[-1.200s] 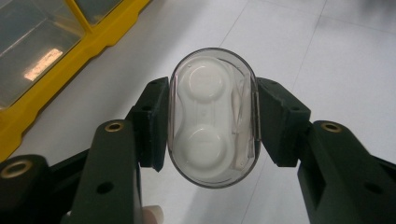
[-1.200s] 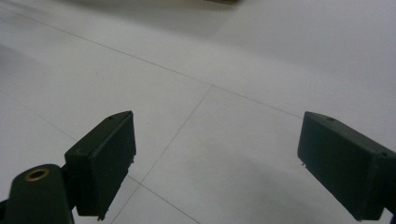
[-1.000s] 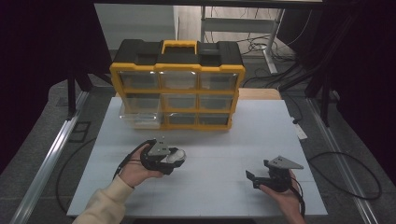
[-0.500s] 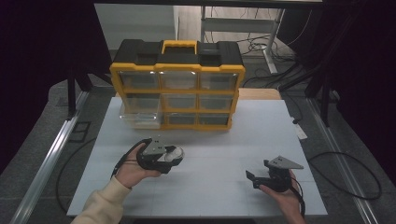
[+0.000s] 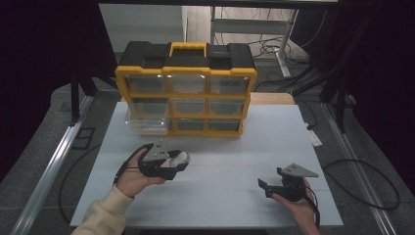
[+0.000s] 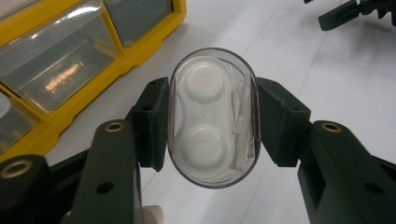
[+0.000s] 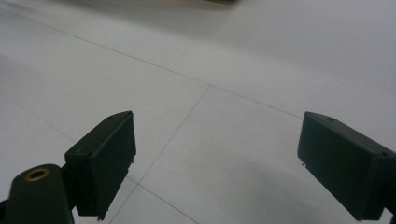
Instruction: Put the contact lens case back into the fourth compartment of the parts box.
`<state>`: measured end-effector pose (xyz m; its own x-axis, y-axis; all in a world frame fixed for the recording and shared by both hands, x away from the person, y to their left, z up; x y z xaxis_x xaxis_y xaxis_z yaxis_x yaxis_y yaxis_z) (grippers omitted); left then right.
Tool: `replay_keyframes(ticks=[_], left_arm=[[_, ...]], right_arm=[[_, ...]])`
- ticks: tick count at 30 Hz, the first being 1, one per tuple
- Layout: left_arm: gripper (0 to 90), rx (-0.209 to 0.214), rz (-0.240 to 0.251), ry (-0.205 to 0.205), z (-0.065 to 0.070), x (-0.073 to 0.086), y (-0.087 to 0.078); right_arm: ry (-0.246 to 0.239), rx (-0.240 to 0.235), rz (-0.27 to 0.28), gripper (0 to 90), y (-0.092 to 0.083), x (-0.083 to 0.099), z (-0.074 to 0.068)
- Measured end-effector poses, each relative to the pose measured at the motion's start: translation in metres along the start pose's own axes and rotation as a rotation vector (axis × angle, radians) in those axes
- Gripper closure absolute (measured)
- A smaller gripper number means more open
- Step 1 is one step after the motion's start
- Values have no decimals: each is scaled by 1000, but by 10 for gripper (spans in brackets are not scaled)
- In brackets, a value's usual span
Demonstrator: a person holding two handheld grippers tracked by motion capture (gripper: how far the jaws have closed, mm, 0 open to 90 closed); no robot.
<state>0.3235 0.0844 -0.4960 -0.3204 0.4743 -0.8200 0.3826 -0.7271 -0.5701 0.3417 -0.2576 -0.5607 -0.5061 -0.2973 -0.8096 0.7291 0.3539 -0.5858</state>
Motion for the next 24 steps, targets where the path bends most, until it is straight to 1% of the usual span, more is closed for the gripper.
replay_keyframes(ticks=[10, 16, 24], left_arm=[[481, -10, 21, 3, -1, -4, -9], [481, -9, 37, 4, -1, -5, -14], [481, -19, 55, -6, -4, -6, -18]], right_arm=[[1, 1, -1, 121, 0, 0, 0], [1, 1, 0, 121, 0, 0, 0], [0, 2, -1, 121, 0, 0, 0]])
Point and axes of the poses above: each handheld gripper's, and its own axes: y roughly forward along the jaws, x roughly out of its underside, z roughly to its right, the point moved 8 cm from there along y, roughly forward along the jaws, and after that the axes turned 8 degrees about x, right-handed, at the moved point
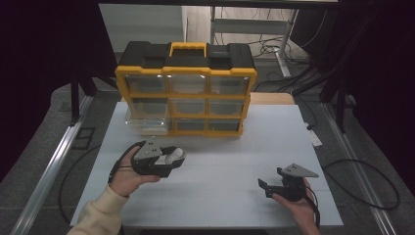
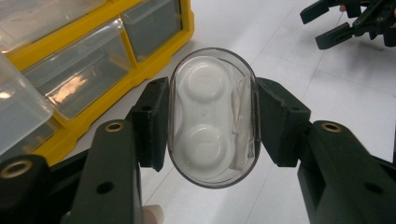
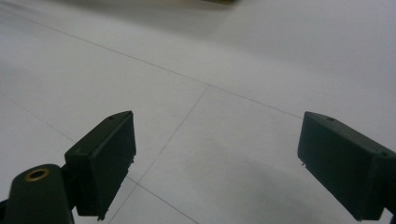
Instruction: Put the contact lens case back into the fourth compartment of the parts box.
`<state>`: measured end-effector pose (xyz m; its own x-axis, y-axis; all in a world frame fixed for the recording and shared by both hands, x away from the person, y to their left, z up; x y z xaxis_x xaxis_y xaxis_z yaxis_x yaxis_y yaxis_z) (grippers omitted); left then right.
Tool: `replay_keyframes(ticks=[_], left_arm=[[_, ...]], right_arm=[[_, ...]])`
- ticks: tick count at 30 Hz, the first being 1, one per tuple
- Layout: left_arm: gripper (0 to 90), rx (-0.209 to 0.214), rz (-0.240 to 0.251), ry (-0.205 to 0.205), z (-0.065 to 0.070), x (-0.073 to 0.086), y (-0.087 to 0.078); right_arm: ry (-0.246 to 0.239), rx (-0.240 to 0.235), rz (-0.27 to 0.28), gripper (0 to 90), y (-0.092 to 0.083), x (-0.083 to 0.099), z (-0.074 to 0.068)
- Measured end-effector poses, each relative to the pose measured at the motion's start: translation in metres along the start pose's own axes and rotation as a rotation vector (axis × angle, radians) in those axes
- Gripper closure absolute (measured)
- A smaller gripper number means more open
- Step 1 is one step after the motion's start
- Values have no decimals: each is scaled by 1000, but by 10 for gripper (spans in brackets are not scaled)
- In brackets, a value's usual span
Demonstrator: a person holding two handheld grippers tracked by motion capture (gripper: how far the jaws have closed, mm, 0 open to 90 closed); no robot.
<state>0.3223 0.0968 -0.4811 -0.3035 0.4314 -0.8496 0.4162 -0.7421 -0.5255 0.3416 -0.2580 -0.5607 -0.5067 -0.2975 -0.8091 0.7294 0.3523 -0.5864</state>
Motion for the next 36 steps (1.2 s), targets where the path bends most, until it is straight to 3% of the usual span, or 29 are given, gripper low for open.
replay_keyframes(ticks=[36], left_arm=[[480, -42, 80, -9, -13, -20, -26]], right_arm=[[-8, 3, -6, 121, 0, 1, 0]])
Point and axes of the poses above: each handheld gripper's, and its own axes: y roughly forward along the jaws, x roughly out of its underside, z roughly to its right, the point moved 8 cm from there along y, roughly forward along the jaws, and after that the axes turned 8 degrees about x, right-handed, at the moved point
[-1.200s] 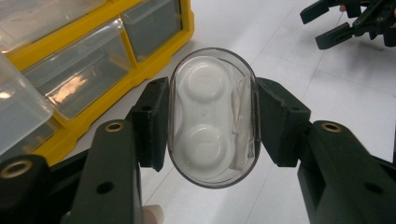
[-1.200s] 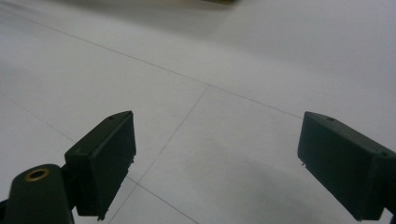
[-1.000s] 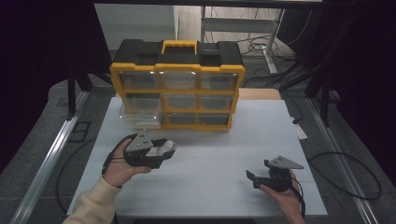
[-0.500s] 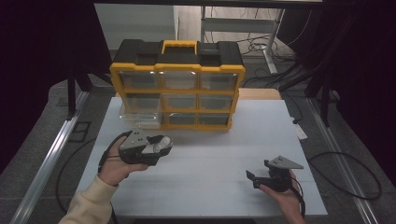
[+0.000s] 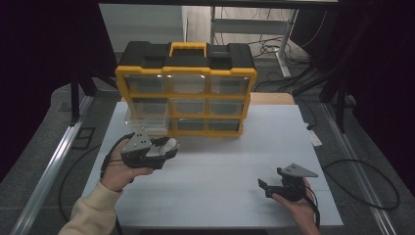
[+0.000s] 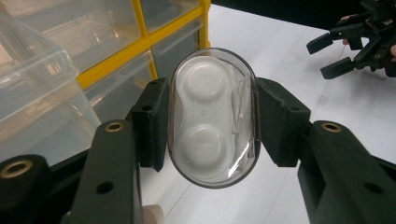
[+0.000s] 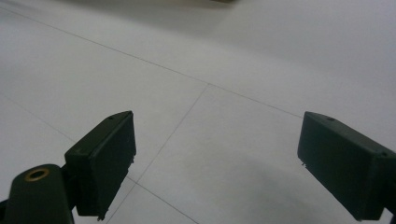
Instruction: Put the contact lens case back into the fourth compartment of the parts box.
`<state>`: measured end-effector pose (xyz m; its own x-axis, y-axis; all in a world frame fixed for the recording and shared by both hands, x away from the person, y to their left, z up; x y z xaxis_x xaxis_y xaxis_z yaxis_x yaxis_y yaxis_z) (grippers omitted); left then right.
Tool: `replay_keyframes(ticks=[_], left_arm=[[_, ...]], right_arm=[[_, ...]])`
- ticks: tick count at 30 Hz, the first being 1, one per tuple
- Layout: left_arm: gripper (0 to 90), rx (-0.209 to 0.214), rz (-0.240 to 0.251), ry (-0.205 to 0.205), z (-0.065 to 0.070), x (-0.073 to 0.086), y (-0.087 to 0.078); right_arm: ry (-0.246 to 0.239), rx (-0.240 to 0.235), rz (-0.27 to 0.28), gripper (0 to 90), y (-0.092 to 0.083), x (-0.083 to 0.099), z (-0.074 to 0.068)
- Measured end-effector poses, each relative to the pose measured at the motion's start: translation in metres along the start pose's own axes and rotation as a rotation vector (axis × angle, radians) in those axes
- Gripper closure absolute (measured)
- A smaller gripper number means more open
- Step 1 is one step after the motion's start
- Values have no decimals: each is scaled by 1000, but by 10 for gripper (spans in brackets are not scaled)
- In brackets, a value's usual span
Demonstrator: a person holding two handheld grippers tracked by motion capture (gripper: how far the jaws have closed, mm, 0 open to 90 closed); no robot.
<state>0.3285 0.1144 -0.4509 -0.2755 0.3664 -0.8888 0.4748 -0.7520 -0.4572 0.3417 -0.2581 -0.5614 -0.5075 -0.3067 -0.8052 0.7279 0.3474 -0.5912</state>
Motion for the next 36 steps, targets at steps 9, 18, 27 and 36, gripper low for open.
replay_keyframes(ticks=[9, 18, 27, 36], left_arm=[[481, -13, 20, -10, -6, -6, -5], [481, -35, 41, -17, -12, -13, -9], [481, -42, 61, -27, -17, -19, -12], [481, -68, 88, -36, -24, -27, -19]], right_arm=[[-4, 0, 0, 121, 1, 0, 0], [-2, -1, 0, 121, 1, 0, 0], [1, -1, -2, 121, 1, 0, 0], [-1, 0, -1, 121, 1, 0, 0]])
Point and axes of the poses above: each handheld gripper's, and its own axes: y roughly forward along the jaws, x roughly out of its underside, z roughly to its right, the point moved 8 cm from there along y, roughly forward along the jaws, and after that the axes turned 8 degrees about x, right-handed, at the moved point
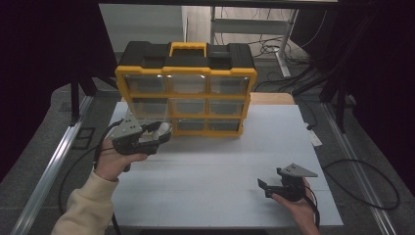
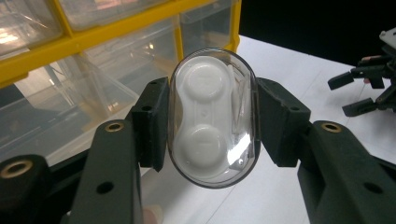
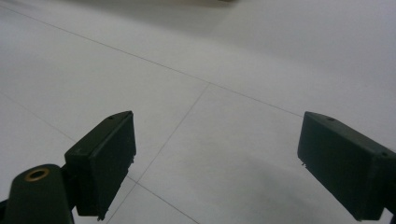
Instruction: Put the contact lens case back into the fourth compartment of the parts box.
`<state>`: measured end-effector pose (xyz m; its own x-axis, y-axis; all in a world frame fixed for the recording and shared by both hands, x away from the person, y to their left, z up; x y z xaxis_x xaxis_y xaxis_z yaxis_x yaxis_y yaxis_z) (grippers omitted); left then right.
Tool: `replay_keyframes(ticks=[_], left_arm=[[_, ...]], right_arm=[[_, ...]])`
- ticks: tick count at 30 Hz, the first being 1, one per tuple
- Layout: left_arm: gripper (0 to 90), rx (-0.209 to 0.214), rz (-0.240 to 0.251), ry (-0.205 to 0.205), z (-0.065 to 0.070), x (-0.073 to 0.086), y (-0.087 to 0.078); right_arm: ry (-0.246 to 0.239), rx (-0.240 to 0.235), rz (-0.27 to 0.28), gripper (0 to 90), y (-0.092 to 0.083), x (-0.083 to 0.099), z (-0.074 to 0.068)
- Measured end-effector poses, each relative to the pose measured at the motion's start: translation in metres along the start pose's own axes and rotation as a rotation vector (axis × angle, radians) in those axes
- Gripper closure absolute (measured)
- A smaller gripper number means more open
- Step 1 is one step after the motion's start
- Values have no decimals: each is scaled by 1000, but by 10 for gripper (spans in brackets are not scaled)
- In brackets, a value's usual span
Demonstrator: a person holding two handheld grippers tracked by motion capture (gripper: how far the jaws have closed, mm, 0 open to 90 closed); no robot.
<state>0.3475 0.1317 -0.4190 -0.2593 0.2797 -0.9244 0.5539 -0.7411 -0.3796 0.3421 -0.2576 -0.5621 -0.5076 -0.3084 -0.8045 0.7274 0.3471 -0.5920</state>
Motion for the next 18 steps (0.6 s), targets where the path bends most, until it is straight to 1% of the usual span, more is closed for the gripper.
replay_keyframes(ticks=[12, 18], left_arm=[[481, -15, 26, -15, -8, -6, -4], [481, -32, 34, -26, -14, -8, -4]], right_arm=[[-1, 0, -1, 121, 0, 0, 0], [-1, 0, -1, 121, 0, 0, 0]])
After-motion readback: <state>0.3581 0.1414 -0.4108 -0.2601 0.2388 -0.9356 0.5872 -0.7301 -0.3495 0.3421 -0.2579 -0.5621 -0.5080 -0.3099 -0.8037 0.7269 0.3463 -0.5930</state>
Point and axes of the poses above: each handheld gripper's, and its own axes: y roughly forward along the jaws, x roughly out of its underside, z roughly to its right, the point moved 8 cm from there along y, roughly forward along the jaws, and after that the axes turned 8 degrees about x, right-handed, at the moved point
